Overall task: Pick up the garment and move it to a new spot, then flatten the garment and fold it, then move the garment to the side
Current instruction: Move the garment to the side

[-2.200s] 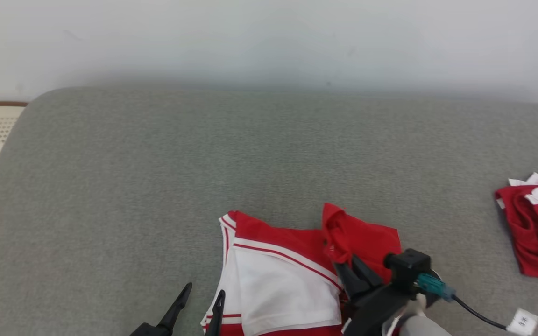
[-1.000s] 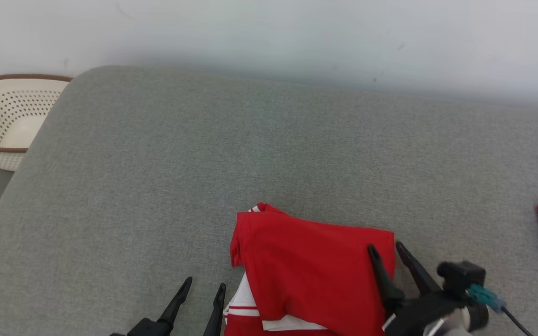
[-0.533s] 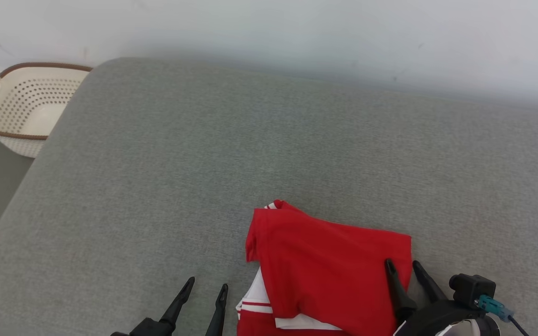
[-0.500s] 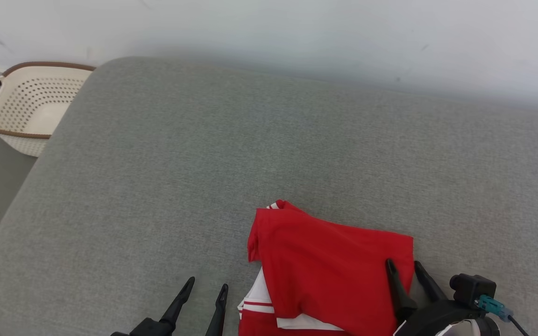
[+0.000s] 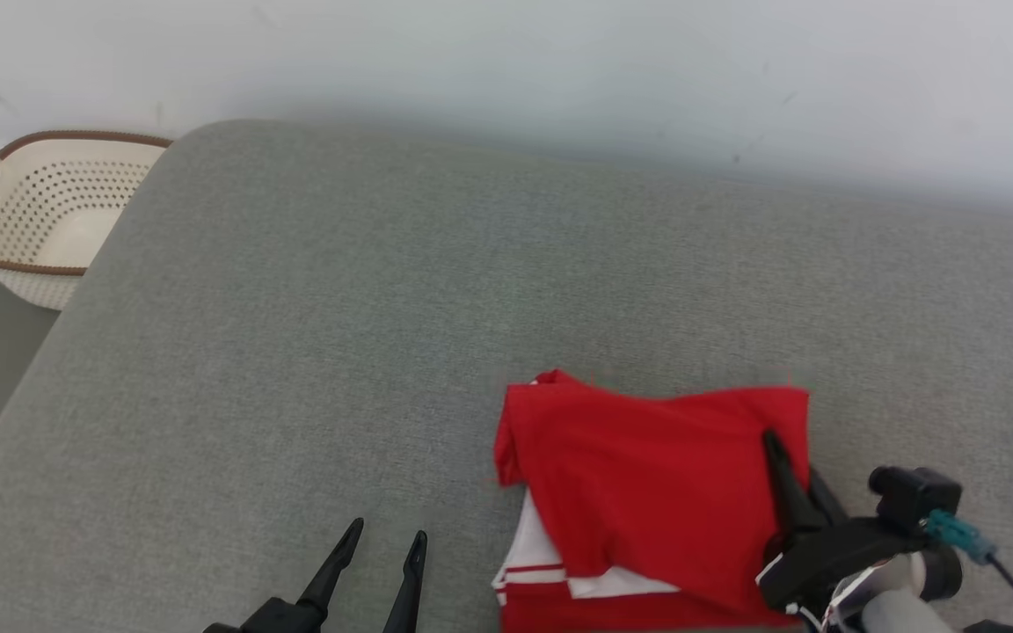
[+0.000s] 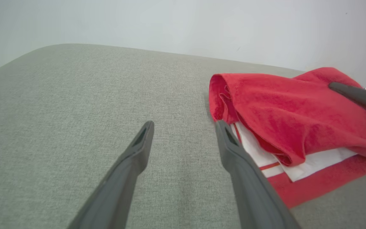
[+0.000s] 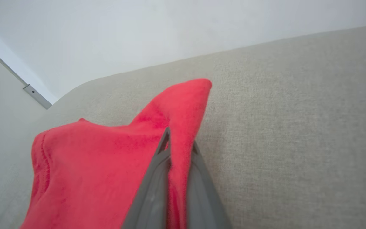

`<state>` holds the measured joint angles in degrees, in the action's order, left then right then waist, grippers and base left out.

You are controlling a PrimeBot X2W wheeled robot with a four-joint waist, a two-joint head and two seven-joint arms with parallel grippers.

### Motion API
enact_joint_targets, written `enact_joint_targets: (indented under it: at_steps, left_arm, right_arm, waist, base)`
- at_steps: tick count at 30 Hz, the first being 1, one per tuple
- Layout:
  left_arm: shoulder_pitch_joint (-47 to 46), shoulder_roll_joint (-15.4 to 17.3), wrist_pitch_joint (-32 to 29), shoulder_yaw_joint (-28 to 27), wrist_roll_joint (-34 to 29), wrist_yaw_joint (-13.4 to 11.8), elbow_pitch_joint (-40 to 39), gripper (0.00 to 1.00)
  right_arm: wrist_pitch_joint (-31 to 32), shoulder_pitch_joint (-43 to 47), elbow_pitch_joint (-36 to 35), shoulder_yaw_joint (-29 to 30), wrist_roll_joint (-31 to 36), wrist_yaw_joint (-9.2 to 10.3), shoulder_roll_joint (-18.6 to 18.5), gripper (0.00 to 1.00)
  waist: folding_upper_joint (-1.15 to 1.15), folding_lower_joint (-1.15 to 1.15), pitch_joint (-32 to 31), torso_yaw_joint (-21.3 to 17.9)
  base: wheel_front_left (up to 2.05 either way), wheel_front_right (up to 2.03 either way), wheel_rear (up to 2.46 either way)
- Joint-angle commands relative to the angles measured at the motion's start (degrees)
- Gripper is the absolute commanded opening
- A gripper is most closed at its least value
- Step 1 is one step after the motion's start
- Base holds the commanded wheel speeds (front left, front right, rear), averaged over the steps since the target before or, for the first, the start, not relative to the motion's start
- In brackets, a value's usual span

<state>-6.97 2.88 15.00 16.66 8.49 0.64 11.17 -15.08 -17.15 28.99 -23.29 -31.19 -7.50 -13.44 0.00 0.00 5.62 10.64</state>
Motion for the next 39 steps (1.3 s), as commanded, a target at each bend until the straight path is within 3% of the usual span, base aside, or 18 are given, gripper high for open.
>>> enact_joint_targets:
  at_steps: [1,10,31,39]
  left_arm:
    - [0.7,0.1,0.2,-0.1,0.4,-0.1,-0.1,1.00]
    - [0.4,0.1,0.2,0.1,0.4,-0.1,-1.3,1.00]
    - [-1.6,0.0,0.2,-0.8,-2.5,-0.1,-3.1,1.00]
    - [-2.7,0.1,0.2,-0.4,-3.3,0.6,-4.1,1.00]
  right_arm:
    - [-0.1,-0.4,-0.3,0.4,0.3,0.03,-0.5,0.00]
    - [0.0,-0.3,-6.9,3.4,5.6,0.03,-1.6,0.00]
    - [0.0,3.7,-4.8,3.9,4.8,0.03,0.5,0.00]
    - [0.0,2.8,-4.9,2.5,5.0,0.03,1.3,0.00]
  waist:
    - [0.00,0.00,-0.2,-0.7]
    - [0.00,0.00,-1.7,-6.4]
    - [0.00,0.00,-2.1,-30.8]
    - [0.00,0.00,-0.2,-36.1]
  base:
    - [0.00,0.00,0.00]
    - [0.00,0.00,0.00]
    - [0.00,0.00,0.00]
    - [0.00,0.00,0.00]
